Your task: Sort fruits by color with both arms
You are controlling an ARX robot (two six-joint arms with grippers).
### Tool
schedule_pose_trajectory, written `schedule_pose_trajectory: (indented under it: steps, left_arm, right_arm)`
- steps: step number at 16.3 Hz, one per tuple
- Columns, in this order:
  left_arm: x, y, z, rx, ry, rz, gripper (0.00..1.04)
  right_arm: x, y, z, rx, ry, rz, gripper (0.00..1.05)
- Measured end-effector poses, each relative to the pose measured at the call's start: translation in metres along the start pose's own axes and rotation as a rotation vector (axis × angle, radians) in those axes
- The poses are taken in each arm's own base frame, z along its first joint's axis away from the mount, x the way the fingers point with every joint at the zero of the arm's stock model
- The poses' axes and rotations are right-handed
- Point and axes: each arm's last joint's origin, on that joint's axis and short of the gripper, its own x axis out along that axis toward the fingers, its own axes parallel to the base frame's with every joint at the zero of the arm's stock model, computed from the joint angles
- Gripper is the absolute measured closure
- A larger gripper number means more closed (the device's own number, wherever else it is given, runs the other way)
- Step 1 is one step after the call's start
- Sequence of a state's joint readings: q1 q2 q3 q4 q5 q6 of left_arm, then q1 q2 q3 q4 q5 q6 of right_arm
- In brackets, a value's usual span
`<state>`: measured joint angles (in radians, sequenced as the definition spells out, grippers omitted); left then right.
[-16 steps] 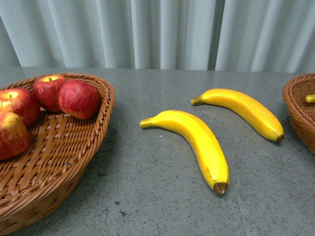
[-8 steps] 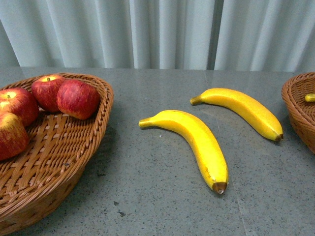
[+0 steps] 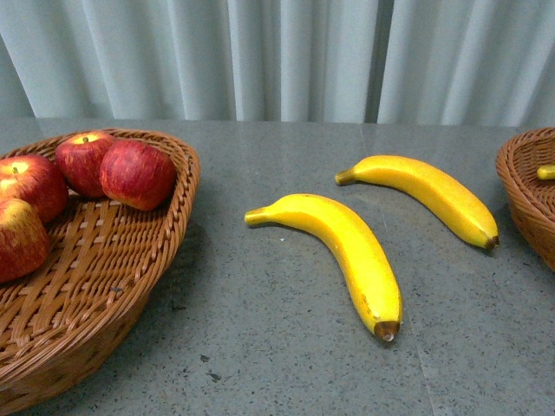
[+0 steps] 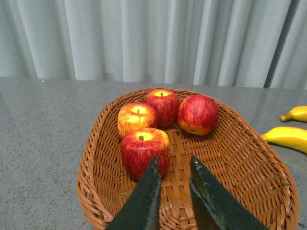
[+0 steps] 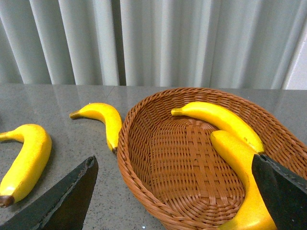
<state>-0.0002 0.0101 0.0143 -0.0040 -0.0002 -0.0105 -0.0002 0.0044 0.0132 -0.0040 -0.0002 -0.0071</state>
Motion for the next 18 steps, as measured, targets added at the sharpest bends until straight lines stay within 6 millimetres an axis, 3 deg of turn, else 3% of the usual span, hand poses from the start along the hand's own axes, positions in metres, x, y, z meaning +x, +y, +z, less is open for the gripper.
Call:
schedule_pose_trajectory:
  steps: [1,2,3,8,10,15,18]
  left_arm:
    - [0.0,0.0,0.0,0.0,0.0,0.0,0.61]
    - [0.0,0.0,0.0,0.0,0.0,0.0,0.27]
    - [0.0,0.0,0.0,0.0,0.0,0.0,0.07]
    - [0.0,0.0,0.0,0.001,0.0,0.0,0.07]
    - [0.0,0.0,0.0,0.001,0.0,0.0,0.07]
    - [0.0,0.0,0.0,0.001,0.0,0.0,0.07]
    - [0.0,0.0,0.0,0.001,0.0,0.0,0.07]
  right_arm:
    - [0.0,0.0,0.0,0.0,0.0,0.0,0.07]
    - [0.0,0.0,0.0,0.0,0.0,0.0,0.07]
    - [0.0,0.0,0.0,0.0,0.0,0.0,0.07]
    - [0.0,0.0,-0.001,0.026,0.009,0.016,0.07]
    - [0.008,-0.001,0.006,0.187,0.013,0.059,0.07]
    - [0.056,0.016,0.075,0.252,-0.125,0.18,0.07]
    - [0.106,0.052,0.107,0.229,-0.107,0.271,0.07]
